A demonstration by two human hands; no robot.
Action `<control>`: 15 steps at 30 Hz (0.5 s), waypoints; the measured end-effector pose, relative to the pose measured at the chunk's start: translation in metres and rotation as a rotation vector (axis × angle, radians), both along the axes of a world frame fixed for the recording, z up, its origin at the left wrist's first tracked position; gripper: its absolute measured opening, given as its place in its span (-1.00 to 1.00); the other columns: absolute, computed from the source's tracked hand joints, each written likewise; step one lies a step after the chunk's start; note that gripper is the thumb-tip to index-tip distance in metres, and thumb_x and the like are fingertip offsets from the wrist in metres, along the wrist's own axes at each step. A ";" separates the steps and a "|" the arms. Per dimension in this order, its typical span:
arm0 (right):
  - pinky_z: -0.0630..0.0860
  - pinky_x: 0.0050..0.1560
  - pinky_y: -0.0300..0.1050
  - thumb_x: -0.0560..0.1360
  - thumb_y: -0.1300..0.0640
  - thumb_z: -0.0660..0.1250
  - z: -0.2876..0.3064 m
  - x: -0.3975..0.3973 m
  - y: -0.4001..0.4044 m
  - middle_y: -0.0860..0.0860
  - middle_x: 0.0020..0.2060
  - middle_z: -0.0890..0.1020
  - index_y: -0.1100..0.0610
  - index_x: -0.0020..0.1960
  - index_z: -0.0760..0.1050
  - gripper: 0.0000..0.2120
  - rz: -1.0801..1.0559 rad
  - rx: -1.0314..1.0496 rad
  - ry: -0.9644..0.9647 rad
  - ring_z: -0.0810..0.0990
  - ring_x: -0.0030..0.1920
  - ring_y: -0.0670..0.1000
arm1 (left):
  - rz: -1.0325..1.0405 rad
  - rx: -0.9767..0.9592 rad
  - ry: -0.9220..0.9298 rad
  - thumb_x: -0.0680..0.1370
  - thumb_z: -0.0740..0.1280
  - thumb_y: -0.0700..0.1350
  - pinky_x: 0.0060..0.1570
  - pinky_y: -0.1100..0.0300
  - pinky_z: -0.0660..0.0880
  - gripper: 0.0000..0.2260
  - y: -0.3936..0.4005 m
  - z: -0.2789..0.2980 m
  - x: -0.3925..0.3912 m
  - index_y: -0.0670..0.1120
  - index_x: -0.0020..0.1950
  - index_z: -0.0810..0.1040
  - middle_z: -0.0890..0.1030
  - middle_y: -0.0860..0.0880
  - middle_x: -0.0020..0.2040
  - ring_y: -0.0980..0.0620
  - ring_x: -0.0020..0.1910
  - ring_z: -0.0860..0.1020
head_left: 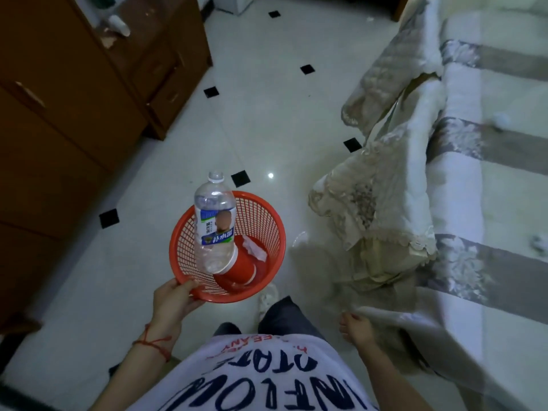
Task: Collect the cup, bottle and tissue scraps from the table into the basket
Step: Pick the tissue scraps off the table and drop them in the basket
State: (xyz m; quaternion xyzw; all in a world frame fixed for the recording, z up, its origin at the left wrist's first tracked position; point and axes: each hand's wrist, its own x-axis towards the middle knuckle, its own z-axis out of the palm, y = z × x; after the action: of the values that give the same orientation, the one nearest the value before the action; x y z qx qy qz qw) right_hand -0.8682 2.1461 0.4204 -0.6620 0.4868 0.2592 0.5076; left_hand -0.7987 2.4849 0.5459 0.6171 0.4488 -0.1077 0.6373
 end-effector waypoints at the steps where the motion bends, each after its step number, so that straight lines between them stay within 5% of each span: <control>1: 0.11 -0.43 -0.15 0.55 0.33 0.10 0.002 0.012 0.002 0.08 -0.49 0.28 0.14 -0.43 0.21 -0.62 0.014 0.001 0.001 0.22 -0.46 -0.01 | -0.017 0.007 0.006 0.44 0.31 -0.34 -0.47 0.25 0.56 -0.87 -0.002 0.003 0.012 -0.19 -0.05 0.55 0.62 -0.13 -0.14 -0.08 -0.19 0.60; 7: 0.15 -0.37 -0.15 0.55 0.25 0.13 0.014 0.059 0.008 0.05 -0.50 0.28 0.13 -0.46 0.23 -0.60 0.029 -0.017 -0.043 0.21 -0.43 -0.01 | -0.125 0.024 0.018 0.45 0.31 -0.33 -0.38 0.18 0.54 -0.88 -0.014 0.015 0.077 -0.18 -0.05 0.54 0.62 -0.14 -0.11 -0.08 -0.19 0.60; 12: 0.26 -0.38 -0.17 0.54 0.28 0.16 0.022 0.065 0.007 0.07 -0.45 0.37 0.18 -0.36 0.33 -0.71 -0.194 0.039 -0.078 0.30 -0.41 -0.01 | -0.292 0.020 0.035 0.46 0.31 -0.32 -0.26 0.14 0.54 -0.89 -0.028 0.018 0.119 -0.17 -0.05 0.54 0.62 -0.16 -0.09 -0.08 -0.18 0.60; 15: 0.46 -0.15 -0.08 0.52 0.21 0.21 0.026 0.055 0.007 0.06 -0.33 0.49 0.13 -0.29 0.42 -0.80 -0.308 -0.002 -0.066 0.45 -0.28 0.03 | -0.390 0.007 0.061 0.46 0.30 -0.33 -0.26 0.13 0.57 -0.89 -0.038 0.018 0.144 -0.21 -0.04 0.53 0.61 -0.19 -0.07 -0.08 -0.17 0.59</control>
State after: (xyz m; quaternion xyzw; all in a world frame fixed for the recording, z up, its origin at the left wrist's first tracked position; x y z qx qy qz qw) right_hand -0.8135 2.1529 0.4463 -0.5881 0.5658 0.1560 0.5565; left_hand -0.6549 2.4474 0.5642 0.6910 0.3402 -0.2459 0.5885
